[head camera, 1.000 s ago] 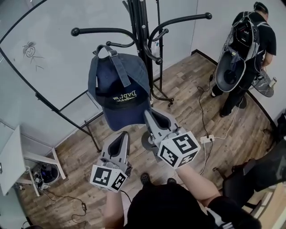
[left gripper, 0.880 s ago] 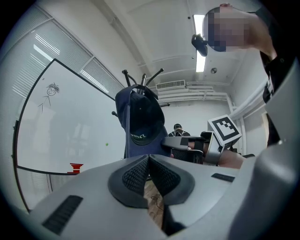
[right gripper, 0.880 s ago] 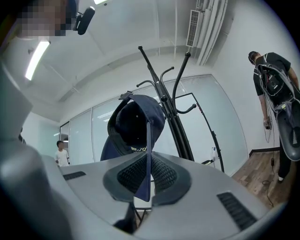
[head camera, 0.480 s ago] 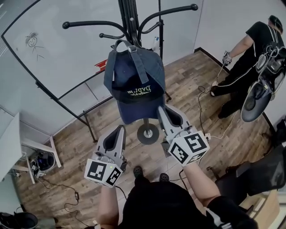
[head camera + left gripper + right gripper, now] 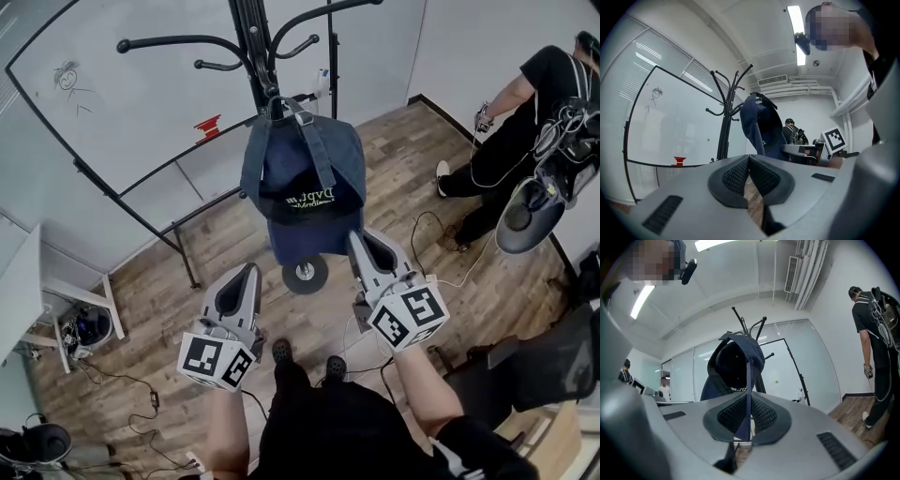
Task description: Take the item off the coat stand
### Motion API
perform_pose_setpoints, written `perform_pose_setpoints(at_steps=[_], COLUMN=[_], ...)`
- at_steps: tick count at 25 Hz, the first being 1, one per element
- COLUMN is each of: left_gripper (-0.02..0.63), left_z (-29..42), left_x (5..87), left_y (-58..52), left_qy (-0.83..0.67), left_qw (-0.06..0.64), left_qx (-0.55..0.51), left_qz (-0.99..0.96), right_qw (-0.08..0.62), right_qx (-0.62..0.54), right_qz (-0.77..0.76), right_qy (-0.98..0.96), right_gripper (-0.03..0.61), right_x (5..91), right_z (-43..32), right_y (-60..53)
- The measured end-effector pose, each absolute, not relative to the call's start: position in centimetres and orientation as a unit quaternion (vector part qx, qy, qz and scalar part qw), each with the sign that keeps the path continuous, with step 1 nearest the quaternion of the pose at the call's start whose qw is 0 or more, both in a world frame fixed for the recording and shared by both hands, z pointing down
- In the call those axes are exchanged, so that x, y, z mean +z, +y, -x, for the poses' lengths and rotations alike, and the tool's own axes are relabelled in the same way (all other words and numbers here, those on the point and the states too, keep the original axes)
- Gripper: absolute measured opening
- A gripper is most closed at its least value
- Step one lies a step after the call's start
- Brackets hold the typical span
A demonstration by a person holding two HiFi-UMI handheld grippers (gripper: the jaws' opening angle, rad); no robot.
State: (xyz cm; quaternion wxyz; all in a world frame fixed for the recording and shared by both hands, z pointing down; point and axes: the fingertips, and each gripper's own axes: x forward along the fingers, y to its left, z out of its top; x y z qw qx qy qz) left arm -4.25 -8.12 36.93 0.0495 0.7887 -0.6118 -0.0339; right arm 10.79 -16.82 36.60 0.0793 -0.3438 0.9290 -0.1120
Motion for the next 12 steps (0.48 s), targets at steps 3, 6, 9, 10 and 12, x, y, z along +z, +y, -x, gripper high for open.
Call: perform_pose_setpoints(at_steps=[3,6,9,10,12], left_gripper=[0.015,0.015,0.015,0.015,0.015], left_z=[3.7,3.1,2.9,3.1,3.6], left_x=[37.2,37.5,37.5,37.3,36.9], left_y=[-7.6,-7.2,-7.2,-7.4,-7.9], left_qy=[-0.616,-0.619,-0.622,-0.622,-0.621], left_qw=[0.053,0.054,0.056,0.057,0.059], left_qx=[-0.034,-0.034,-0.034,-0.035,-0.036], left_qz=[-0.785,-0.782,-0.78,-0.78,-0.78], right_qw=[0.076,0.076,0.074,0.072,0.068], right_qx=[-0.114,-0.112,-0.107,-0.107,-0.11], right_qz=[0.34,0.337,0.334,0.333,0.333], right_qy=[0.93,0.932,0.934,0.934,0.934], right_gripper=[0.043,0.043,0.043,0.043,0.043], right_x=[37.2,37.6,37.5,37.3,37.0], right_z=[-11.7,-12.6,-12.9,-12.7,-12.1], right_y=[-16.4,-16.0,-15.9,-16.0,-16.4])
